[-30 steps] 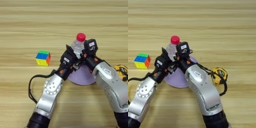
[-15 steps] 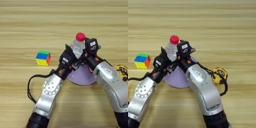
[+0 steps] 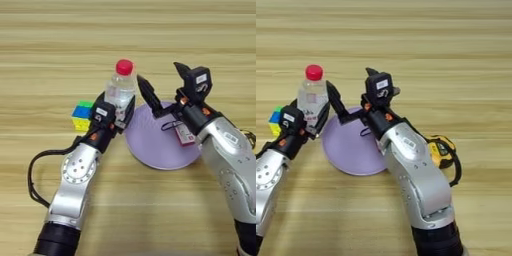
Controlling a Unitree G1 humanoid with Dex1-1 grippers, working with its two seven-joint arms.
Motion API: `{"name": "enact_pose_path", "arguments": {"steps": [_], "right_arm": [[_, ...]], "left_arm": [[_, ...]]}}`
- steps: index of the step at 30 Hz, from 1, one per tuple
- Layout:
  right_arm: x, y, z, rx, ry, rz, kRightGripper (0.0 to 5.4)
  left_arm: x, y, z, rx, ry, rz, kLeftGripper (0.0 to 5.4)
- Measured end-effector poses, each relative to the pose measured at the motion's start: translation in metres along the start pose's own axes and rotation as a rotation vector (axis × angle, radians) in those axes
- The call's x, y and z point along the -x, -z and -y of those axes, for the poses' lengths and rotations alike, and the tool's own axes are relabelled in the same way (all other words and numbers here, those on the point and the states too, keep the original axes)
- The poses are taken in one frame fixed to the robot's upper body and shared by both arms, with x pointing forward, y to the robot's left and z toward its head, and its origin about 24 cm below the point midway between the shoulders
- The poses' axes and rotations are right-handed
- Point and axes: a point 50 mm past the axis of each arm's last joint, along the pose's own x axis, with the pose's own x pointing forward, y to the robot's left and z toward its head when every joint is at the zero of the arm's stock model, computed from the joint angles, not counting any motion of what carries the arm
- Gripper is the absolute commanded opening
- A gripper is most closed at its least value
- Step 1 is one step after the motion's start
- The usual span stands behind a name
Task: Move the objects on the table
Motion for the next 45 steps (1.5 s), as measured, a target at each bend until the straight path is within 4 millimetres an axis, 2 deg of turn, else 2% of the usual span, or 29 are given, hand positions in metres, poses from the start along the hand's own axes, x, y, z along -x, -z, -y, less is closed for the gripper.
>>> {"name": "enact_pose_path", "arguments": {"steps": [9, 15, 20, 28, 32, 41, 45], "right_arm": [[0.0, -0.001, 0.002, -0.001, 0.009, 0.005, 5.4], [-0.001, -0.002, 0.007, -0.001, 0.025, 0.008, 5.4], [-0.001, -0.001, 0.011, -0.002, 0.04, 0.005, 5.4], [-0.001, 0.001, 0.014, -0.003, 0.052, 0.005, 5.4], [-0.001, 0.001, 0.014, -0.003, 0.052, 0.005, 5.4], [-0.002, 0.001, 0.013, -0.003, 0.05, 0.002, 5.4], [-0.002, 0.002, 0.013, -0.004, 0.05, -0.002, 5.4]], "left_arm": [[0.0, 0.001, -0.001, 0.009, -0.006, -0.002, 3.11], [0.003, 0.001, -0.013, -0.005, -0.047, -0.006, 3.11], [0.011, 0.0, -0.04, -0.028, -0.135, -0.011, 3.11], [0.024, -0.003, -0.068, -0.064, -0.223, -0.017, 3.11], [0.034, -0.007, -0.091, -0.09, -0.306, -0.016, 3.11], [0.046, -0.013, -0.115, -0.107, -0.396, -0.005, 3.11], [0.052, -0.005, -0.121, -0.09, -0.434, -0.041, 3.11]]}}
